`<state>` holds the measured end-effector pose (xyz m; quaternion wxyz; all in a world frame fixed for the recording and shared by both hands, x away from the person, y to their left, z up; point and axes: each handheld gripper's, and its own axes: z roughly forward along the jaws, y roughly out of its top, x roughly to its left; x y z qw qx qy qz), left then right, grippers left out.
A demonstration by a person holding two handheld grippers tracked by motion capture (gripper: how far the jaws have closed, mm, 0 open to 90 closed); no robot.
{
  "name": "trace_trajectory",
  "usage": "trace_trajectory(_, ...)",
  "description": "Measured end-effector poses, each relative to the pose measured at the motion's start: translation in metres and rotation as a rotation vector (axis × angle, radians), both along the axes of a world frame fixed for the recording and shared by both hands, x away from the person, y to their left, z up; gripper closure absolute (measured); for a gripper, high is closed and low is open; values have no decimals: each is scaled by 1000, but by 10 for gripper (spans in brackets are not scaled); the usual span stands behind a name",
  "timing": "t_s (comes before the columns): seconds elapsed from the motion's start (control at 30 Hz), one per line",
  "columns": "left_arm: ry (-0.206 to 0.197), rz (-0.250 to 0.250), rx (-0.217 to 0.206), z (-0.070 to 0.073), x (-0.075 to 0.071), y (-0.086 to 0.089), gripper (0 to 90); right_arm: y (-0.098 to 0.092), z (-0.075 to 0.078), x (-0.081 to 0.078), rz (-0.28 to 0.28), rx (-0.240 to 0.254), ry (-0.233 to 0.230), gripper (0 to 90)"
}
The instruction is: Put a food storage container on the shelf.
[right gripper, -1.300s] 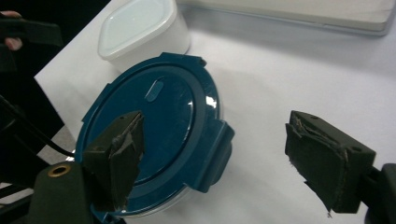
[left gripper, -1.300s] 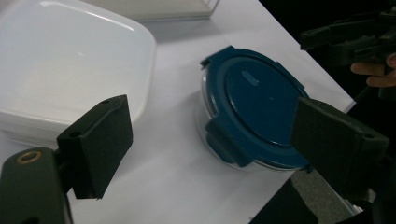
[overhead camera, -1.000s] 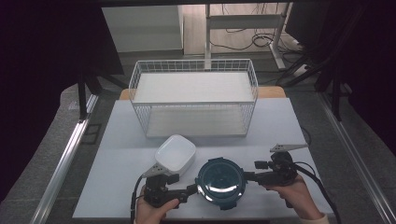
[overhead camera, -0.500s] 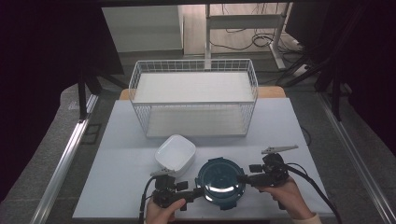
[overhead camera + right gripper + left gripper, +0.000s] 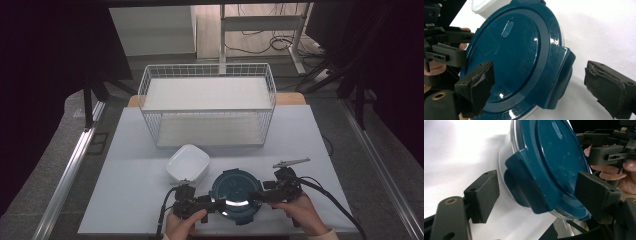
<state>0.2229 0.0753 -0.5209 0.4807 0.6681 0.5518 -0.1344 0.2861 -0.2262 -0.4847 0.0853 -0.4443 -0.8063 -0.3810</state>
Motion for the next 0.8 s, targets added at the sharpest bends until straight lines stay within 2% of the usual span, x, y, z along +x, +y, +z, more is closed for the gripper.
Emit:
trace_trajectory(0.07, 6, -3, -7, -2, 2, -1, 211, 1, -2, 0, 6, 5, 13, 91)
trace_trajectory(0.2, 39, -6, -54, -5, 5, -3, 245, 5, -9, 0, 14, 26, 55, 100)
trace_trajectory(0.43, 66, -1, -62, -5, 7, -2, 266, 5, -10, 0, -10, 57, 106, 167)
trace_trajectory(0.53, 65, 14, -62, -2, 8, 0, 308, 0, -12, 3, -33, 87, 141, 216)
trace_trajectory(0.57, 76, 13, -65, -2, 9, 1, 324, -1, -12, 4, -42, 93, 154, 227)
trace_trajectory(0.7, 92, 15, -80, -2, 10, 3, 342, -3, -13, 5, -68, 115, 180, 264)
trace_trajectory(0.8, 91, 7, -75, -1, 10, 4, 353, -7, -13, 6, -86, 146, 203, 306)
